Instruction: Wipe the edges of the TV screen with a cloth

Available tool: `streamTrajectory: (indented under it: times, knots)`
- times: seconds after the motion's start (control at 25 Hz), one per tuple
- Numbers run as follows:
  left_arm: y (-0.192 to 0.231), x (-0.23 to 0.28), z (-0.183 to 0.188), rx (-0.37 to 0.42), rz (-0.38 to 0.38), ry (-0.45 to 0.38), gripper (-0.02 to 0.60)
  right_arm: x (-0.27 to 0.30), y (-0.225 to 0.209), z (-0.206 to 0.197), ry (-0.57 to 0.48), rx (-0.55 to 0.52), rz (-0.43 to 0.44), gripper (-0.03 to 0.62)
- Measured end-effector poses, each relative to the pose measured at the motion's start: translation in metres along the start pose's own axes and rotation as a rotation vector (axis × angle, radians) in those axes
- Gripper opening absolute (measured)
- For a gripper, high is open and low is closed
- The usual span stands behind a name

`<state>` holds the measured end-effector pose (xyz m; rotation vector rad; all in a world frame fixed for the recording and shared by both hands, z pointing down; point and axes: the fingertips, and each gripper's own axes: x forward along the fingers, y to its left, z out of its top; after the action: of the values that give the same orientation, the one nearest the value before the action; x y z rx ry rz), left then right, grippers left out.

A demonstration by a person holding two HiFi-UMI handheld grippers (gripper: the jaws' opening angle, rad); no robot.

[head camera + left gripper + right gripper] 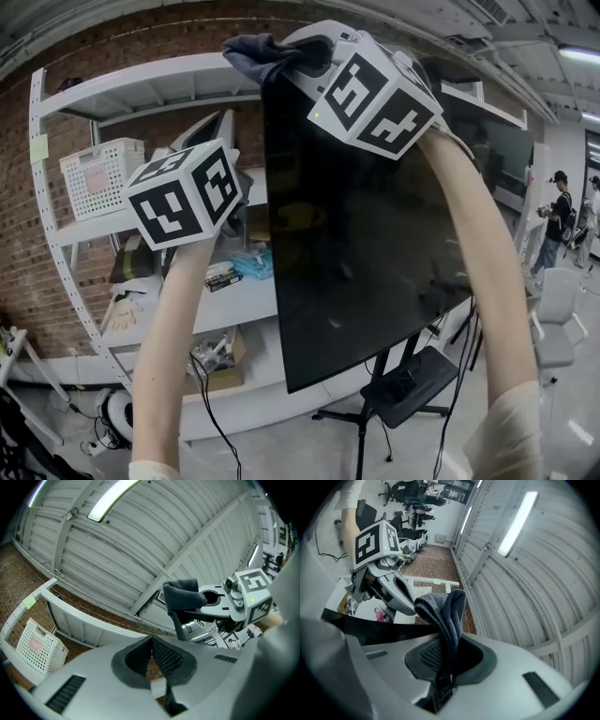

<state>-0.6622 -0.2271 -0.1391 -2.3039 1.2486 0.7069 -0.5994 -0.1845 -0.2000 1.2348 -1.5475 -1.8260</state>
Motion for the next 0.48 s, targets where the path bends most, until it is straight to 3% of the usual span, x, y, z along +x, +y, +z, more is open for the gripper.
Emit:
streamTrajectory:
  times: [0.16, 0.48]
  knots:
    - [0.000, -0.006, 0.002, 0.035, 0.068, -0.004, 0.014, -0.004, 0.005, -0.013, 0.067, -0.138, 0.068, 0.049]
    - [-0.010, -0.017, 0.014, 0.090, 0.140, -0.015, 0.014, 0.004, 0.007, -0.019, 0.078, -0.214, 0.071, 0.049]
